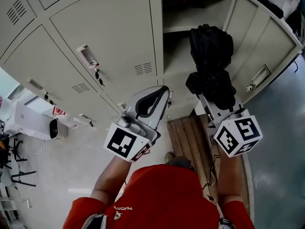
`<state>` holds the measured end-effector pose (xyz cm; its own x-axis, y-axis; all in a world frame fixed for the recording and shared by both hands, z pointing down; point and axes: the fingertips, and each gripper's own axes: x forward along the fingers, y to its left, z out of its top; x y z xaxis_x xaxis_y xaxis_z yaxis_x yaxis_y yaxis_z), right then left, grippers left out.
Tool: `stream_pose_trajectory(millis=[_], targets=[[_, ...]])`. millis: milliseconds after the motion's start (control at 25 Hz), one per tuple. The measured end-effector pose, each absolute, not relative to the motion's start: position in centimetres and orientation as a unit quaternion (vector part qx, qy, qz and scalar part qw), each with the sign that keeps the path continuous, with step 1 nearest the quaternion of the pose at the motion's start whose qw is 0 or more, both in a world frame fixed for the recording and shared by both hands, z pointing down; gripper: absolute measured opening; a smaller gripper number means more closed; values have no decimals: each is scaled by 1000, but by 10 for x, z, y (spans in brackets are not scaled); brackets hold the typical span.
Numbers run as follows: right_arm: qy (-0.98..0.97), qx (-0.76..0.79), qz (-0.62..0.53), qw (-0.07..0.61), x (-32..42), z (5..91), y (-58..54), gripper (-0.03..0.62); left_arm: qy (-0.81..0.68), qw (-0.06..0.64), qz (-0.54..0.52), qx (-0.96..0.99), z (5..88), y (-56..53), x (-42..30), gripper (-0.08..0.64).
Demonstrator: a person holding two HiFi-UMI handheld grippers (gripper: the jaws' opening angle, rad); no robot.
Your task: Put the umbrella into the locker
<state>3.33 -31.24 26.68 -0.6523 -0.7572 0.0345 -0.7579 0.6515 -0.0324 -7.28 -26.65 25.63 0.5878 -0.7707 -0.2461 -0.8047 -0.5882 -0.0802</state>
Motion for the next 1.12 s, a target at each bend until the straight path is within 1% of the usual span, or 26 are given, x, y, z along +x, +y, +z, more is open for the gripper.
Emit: stream_pose_trajectory(millis=[200, 440, 960, 1120], targets=[[-915, 402, 8, 29, 27, 262, -368, 206, 452, 95, 93, -882, 258, -319, -62, 5], [-915, 397, -25, 69, 13, 250, -422, 206, 461, 103, 86, -877, 255, -363, -58, 5], [-870, 403, -165, 231, -18, 219, -510, 206, 448, 95, 80, -885, 258, -379, -58, 5], [-852, 403, -200, 267, -29, 216, -536, 206, 446, 90, 80, -887, 261, -380, -56, 5]])
